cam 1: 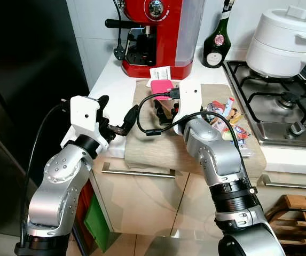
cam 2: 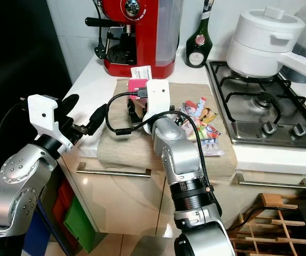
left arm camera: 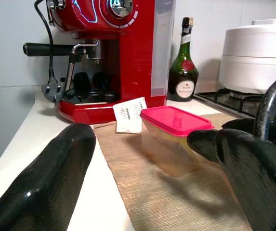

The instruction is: Restocking fridge

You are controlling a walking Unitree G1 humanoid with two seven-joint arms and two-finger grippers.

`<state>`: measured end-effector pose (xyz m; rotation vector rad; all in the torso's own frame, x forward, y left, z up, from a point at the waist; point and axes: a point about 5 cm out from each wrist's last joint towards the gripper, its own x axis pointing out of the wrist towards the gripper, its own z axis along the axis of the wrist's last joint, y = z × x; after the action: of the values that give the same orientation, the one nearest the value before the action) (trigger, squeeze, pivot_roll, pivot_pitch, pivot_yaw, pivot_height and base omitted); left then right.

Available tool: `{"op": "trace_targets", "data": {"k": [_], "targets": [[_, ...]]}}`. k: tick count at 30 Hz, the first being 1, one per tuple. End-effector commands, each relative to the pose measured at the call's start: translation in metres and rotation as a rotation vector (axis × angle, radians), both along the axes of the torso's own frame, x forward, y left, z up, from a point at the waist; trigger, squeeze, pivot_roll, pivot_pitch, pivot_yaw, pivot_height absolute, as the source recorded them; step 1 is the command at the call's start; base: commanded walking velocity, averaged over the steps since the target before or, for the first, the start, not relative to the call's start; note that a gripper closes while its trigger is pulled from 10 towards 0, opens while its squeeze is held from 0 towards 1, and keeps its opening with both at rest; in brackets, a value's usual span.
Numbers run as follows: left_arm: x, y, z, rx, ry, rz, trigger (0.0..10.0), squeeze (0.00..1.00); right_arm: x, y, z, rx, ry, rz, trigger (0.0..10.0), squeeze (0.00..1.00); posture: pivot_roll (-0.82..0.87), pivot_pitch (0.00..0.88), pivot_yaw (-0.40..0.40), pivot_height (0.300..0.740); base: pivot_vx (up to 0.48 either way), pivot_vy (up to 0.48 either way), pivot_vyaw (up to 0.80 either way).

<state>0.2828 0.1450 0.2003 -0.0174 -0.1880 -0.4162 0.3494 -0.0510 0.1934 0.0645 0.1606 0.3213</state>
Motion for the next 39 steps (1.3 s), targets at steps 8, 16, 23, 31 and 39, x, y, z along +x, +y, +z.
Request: {"op": "trace_targets", "data": {"k": [8, 16, 23, 31, 39], "targets": [[0.0, -0.005, 0.002, -0.004, -0.007, -0.025, 10.0, 0.0, 0.005, 0.015, 0.003, 0.01, 0.031, 0.059, 10.0, 0.0, -0.04, 0.0, 0.012, 0.74, 0.0, 0.0, 0.0], [-0.002, -0.003, 0.0, -0.004, 0.001, -0.017, 10.0, 0.0, 0.011, 0.016, -0.001, 0.002, 0.061, 0.044, 10.0, 0.0, -0.04, 0.0, 0.011, 0.74, 0.0, 0.0, 0.0], [-0.002, -0.002, 0.0, -0.004, 0.005, -0.014, 10.0, 0.0, 0.015, 0.015, -0.004, 0.006, 0.081, 0.036, 10.0, 0.0, -0.04, 0.0, 0.014, 0.74, 0.0, 0.0, 0.0], [-0.002, -0.004, -0.001, -0.003, 0.012, -0.022, 10.0, 0.0, 0.022, 0.014, -0.01, 0.0, 0.096, 0.019, 10.0, 0.0, -0.05, 0.0, 0.022, 0.74, 0.0, 0.0, 0.0], [-0.003, -0.004, -0.002, 0.0, 0.017, -0.025, 10.0, 0.0, 0.03, 0.011, -0.01, -0.014, 0.082, 0.001, 10.0, 0.0, -0.05, 0.0, 0.03, 0.74, 0.0, 0.0, 0.0]]}}
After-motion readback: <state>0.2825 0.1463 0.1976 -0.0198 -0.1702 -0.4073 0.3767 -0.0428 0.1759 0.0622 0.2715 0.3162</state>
